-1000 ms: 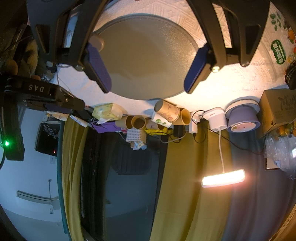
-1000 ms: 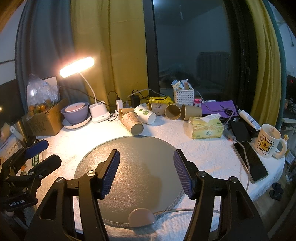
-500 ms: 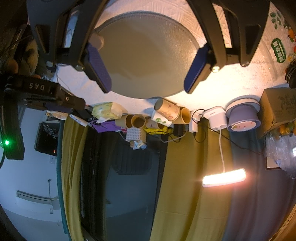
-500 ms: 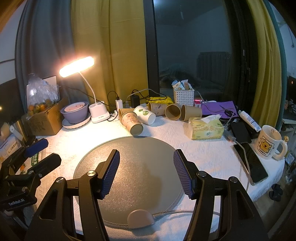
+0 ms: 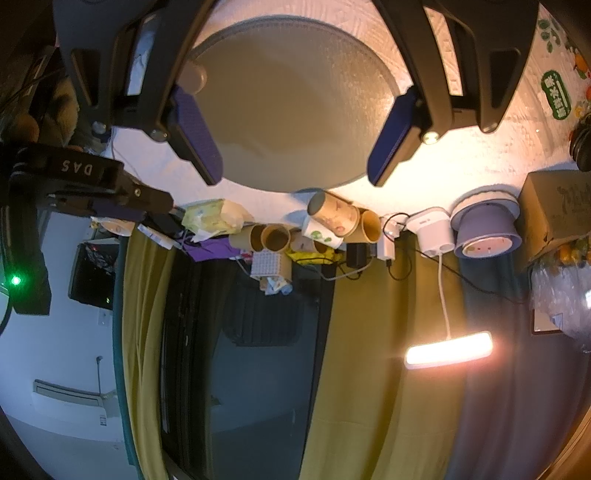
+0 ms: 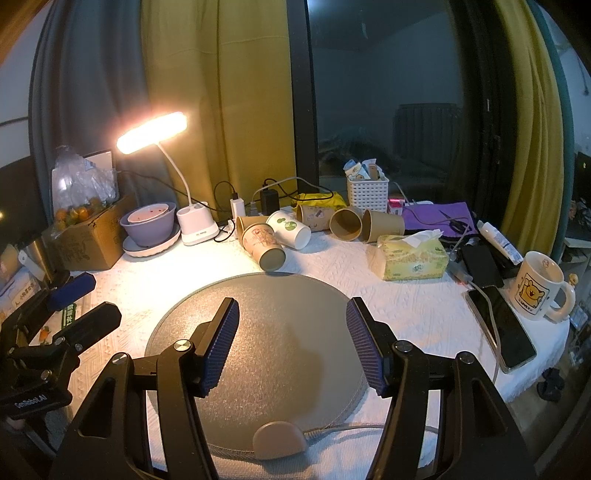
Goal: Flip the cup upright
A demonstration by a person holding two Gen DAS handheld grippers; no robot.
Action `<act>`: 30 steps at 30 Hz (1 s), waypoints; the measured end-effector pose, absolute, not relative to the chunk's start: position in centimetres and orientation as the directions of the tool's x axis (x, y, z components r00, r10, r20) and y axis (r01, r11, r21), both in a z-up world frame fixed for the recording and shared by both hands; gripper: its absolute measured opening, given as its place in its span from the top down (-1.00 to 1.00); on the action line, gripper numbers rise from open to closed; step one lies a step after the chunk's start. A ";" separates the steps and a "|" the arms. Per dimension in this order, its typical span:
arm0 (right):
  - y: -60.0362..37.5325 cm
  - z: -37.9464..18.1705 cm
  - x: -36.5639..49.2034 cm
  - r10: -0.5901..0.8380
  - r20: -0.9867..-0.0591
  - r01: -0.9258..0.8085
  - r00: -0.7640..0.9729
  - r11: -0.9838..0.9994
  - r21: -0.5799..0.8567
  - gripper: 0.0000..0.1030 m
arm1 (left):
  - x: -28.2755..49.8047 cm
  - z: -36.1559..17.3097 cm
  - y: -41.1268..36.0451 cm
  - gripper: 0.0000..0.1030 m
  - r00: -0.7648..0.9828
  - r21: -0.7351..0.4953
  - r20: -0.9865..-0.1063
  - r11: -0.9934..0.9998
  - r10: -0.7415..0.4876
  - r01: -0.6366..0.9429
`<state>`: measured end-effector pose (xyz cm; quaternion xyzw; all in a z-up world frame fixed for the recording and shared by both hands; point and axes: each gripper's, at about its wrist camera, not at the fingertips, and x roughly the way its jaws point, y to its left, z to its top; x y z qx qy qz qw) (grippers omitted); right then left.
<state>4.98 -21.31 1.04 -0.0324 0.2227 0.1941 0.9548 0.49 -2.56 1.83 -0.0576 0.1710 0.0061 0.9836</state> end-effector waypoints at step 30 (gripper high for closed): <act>-21.7 0.8 17.2 0.330 -0.516 -0.368 0.790 0.929 0.029 -0.23 | 15.5 1.2 -0.1 -0.59 0.851 -0.152 -0.524 0.986 -0.018 -0.073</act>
